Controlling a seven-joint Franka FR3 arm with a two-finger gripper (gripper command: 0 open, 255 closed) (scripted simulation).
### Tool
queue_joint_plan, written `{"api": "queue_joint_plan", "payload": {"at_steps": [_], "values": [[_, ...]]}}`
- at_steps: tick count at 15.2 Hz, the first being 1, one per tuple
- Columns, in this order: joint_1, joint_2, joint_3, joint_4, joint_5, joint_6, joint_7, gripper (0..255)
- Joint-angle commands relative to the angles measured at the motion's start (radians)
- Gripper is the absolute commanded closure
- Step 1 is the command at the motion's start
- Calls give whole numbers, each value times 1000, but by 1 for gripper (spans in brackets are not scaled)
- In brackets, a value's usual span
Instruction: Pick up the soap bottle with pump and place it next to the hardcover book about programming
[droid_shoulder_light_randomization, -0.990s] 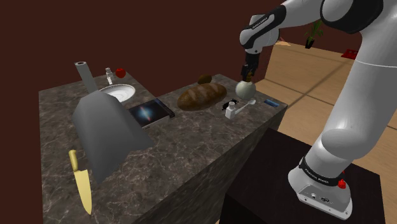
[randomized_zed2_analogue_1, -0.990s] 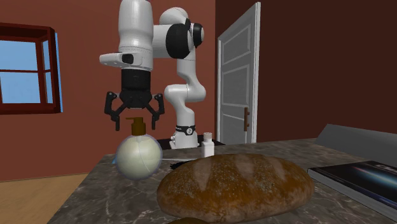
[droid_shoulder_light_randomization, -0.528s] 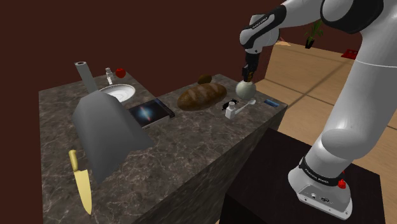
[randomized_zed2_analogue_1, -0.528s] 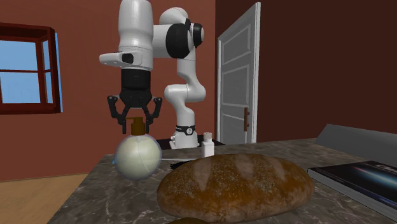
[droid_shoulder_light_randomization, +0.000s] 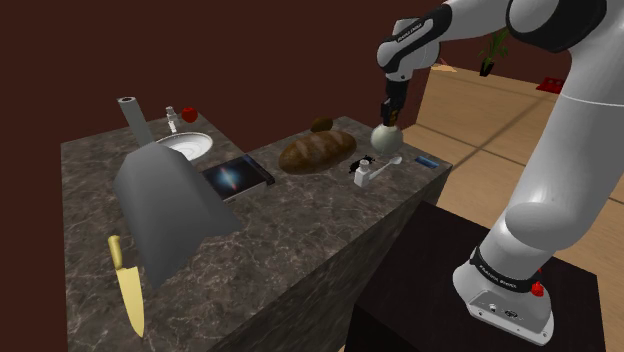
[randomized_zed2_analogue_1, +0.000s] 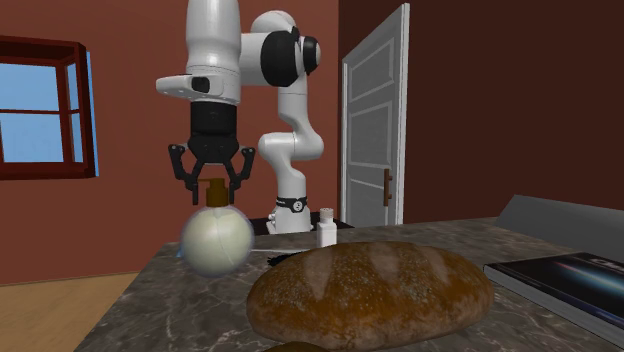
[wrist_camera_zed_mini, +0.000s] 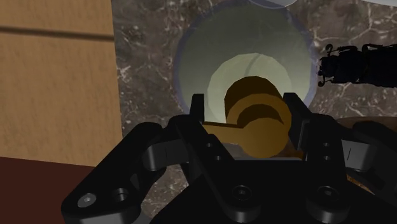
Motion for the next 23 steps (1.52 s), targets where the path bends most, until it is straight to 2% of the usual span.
{"api": "queue_joint_plan", "payload": {"at_steps": [1, 23], "values": [[1, -14, -1, 10, -7, -22, 3, 255], [9, -91, -3, 224, -43, -305, 22, 255]]}}
